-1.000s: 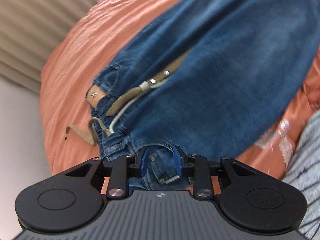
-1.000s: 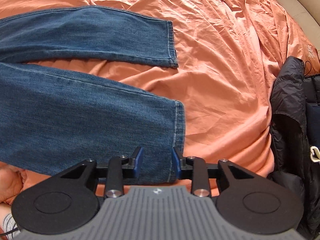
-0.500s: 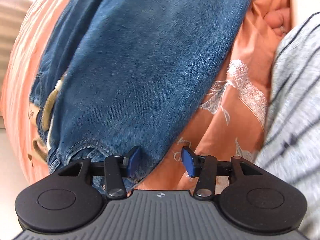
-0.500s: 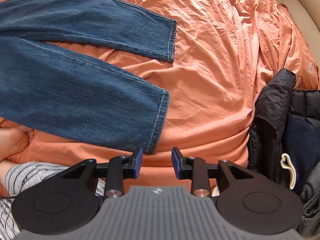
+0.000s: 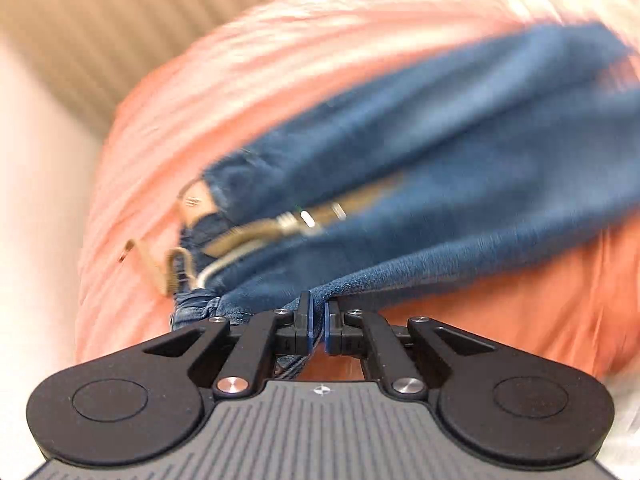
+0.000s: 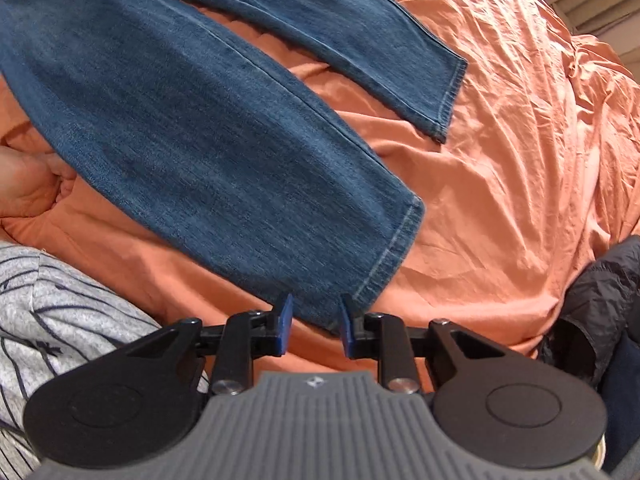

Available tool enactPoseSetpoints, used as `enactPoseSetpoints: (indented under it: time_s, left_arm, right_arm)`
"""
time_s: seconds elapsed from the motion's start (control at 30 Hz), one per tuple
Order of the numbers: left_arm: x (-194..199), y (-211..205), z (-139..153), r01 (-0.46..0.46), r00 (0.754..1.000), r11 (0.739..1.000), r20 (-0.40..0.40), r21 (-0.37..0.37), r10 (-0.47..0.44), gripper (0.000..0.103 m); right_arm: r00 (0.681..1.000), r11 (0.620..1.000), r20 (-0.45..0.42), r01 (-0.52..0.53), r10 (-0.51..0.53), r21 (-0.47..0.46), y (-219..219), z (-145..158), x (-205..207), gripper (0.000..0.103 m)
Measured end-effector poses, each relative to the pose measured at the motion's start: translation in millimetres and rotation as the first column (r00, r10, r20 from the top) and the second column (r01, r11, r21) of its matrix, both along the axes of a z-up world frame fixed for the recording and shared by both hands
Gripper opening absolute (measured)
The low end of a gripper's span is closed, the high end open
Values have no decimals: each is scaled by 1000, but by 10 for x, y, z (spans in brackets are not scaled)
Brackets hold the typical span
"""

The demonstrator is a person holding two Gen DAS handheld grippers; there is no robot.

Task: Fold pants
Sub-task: 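Lift the waistband with the left tool while the right tool grasps a leg hem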

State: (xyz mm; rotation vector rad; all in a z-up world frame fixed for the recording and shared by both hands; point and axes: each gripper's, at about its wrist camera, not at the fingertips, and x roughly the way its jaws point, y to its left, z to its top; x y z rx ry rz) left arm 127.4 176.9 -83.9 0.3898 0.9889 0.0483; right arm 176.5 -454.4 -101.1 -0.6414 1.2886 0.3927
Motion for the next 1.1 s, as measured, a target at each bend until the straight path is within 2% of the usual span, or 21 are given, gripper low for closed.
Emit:
enactPoseSetpoints:
  time_s: [0.07,0.17,0.3,0.47,0.57,0.67,0.87,0.97,1.0,1.07,1.1]
  left_arm:
    - [171,51,147,-74,997,996,26,-53,75,5]
    - [397,85,257,-152,988,983,23,-98,155,5]
    - [471,114,335,-174,984,980,19,-97,176,5]
    - [503,117,353,-196,980,975,3,-107,197,5]
    - [473,112,336,-193,981,976,2,-105,194,5]
    - [440,149,350,-199,980,972,0,-124,201,5]
    - [422,148,348,-195,981,974,4,-118,196,5]
    - [427,153,335,-196,980,973,1,-120,197,5]
    - [426,152,332,-194,981,974,0,-119,195,5]
    - [415,152,334,-191,981,974,0,-119,192,5]
    - [407,151,337,-191,981,974,0,-119,192,5]
  right_arm:
    - [999,999,-9,-40,41,33,97,-52,13,22]
    - [994,994,-44,-99,101,46,219,-125,24,30]
    - [983,987,-98,-148,154,67,365,-216,-42,30]
    - [971,973,-110,-201,214,115,677,-332,-126,31]
    - [959,965,-107,-255,261,61,904,-503,-178,35]
    - [962,965,-88,-262,258,-34,1017,-663,-181,36]
    - [976,959,-12,-214,216,-187,731,-709,-105,36]
    - [984,965,12,-170,176,-201,456,-644,-105,25]
    - [987,969,21,-152,159,-193,391,-609,-110,16]
    - [989,979,55,-124,135,-163,302,-510,-147,12]
    - [990,985,74,-107,118,-137,255,-447,-168,6]
